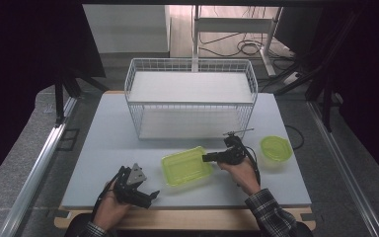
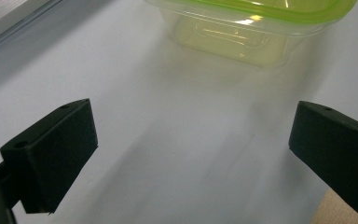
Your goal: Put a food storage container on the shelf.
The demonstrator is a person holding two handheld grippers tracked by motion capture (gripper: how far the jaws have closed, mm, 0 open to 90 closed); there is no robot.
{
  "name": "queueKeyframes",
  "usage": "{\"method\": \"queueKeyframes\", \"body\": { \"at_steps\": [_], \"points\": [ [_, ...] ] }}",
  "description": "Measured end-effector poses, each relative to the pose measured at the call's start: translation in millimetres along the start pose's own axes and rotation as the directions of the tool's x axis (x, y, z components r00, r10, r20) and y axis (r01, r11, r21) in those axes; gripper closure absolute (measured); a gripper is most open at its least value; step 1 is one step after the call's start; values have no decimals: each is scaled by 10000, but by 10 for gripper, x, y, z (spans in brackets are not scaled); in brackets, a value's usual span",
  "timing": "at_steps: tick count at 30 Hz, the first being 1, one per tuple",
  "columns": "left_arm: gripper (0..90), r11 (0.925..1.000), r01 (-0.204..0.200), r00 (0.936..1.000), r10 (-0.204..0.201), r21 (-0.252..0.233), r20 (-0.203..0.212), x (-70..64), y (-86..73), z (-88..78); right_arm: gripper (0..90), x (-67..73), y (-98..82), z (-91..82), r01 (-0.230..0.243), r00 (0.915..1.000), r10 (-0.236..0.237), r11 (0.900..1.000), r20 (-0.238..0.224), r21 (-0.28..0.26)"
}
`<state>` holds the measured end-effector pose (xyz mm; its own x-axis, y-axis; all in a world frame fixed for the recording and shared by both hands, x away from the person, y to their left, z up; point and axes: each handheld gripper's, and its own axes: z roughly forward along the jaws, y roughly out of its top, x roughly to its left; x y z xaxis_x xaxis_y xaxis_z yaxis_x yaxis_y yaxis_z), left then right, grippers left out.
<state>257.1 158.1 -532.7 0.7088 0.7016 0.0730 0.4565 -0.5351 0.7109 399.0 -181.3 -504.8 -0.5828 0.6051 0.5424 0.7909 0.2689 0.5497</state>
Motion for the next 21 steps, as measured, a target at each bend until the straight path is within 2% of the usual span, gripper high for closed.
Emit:
{"method": "queueKeyframes", "body": {
  "at_steps": [2,5,8,11,13,16,21],
  "points": [
    [7,10000,-23,10000,23,1,4,-3,1,1,670,-26,8,23,-340,9989,341,9994,-332,30],
    [7,10000,-61,10000,61,19,15,-7,1,3,709,-40,12,61,-643,9962,656,9976,-576,243],
    [7,10000,-88,10000,88,21,15,-12,2,5,751,-89,21,68,-1299,9868,1333,9906,-923,422],
    [7,9999,-106,9999,106,32,16,-16,2,8,783,-129,18,69,-1678,9765,1729,9846,-1286,496],
    [7,9999,-118,9999,118,32,8,-16,2,8,794,-130,16,61,-1814,9716,1876,9819,-1441,551],
    [7,9999,-104,9999,104,16,7,-10,1,2,796,-119,11,46,-1815,9727,1862,9823,-1386,460],
    [7,10000,-48,10000,48,-19,-50,-1,0,-5,797,-125,35,-40,-1979,9679,1970,9802,-1557,101]
  ]
}}
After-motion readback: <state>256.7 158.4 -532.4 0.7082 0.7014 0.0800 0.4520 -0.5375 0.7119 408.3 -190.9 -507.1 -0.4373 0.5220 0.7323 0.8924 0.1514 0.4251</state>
